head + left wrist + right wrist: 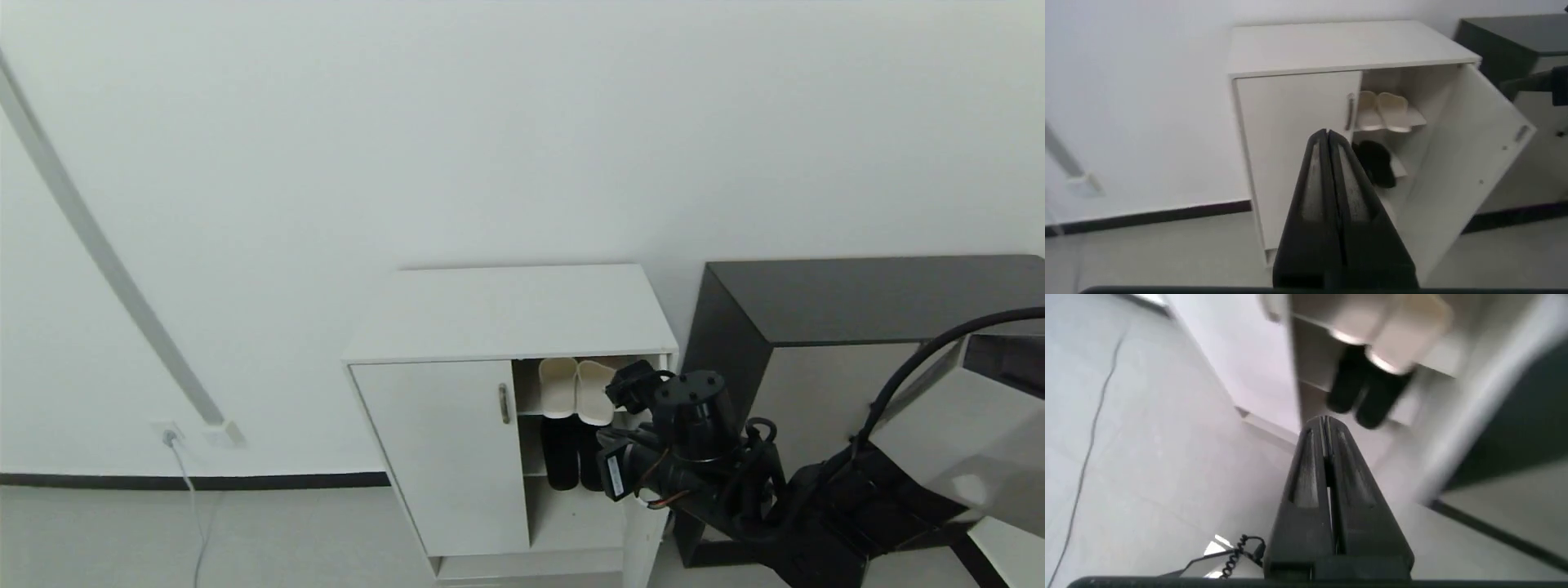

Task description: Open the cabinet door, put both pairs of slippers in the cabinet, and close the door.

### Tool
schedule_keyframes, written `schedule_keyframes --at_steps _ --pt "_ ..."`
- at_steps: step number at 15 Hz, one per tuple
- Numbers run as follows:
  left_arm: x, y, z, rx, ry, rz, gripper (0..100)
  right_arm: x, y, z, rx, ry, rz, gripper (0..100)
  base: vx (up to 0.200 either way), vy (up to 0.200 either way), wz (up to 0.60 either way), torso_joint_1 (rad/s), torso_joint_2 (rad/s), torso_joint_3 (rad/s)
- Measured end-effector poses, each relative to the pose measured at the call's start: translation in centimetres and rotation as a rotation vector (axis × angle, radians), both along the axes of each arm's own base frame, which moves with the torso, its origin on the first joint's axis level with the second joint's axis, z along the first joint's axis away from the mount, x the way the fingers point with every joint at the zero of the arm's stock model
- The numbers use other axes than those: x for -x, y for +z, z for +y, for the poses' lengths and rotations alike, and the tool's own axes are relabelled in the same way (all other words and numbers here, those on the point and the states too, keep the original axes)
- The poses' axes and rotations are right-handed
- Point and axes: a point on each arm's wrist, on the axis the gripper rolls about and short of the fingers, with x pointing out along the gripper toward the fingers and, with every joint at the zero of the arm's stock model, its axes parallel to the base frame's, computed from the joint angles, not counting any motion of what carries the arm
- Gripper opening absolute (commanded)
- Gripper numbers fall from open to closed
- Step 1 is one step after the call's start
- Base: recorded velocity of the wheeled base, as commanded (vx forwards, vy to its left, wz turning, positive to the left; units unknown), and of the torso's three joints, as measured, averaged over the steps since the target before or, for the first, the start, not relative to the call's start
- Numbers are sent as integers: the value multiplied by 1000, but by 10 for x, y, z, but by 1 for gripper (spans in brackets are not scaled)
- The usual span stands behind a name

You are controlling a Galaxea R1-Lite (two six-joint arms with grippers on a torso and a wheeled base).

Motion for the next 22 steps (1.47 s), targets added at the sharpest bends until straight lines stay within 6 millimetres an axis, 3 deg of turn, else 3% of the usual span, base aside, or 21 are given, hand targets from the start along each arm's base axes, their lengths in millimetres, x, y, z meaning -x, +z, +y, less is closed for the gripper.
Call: schedule_keyframes --at_steps 5,9,14,18,22 --pt "0 0 0 0 0 0 0 -7 3 -16 45 -44 -39 0 0 0 0 0 0 0" --pt "0 0 0 0 0 0 0 -23 5 -50 131 -185 -56 0 0 0 0 0 0 0" --pt "0 0 0 0 0 0 0 -28 -13 -91 241 -262 0 0 0 0 0 0 0 0" --pt "0 0 0 0 0 0 0 -29 -33 -97 285 -270 57 0 0 0 0 0 0 0" --pt "0 0 0 0 0 0 0 -39 -49 -90 278 -253 75 0 0 0 0 0 0 0"
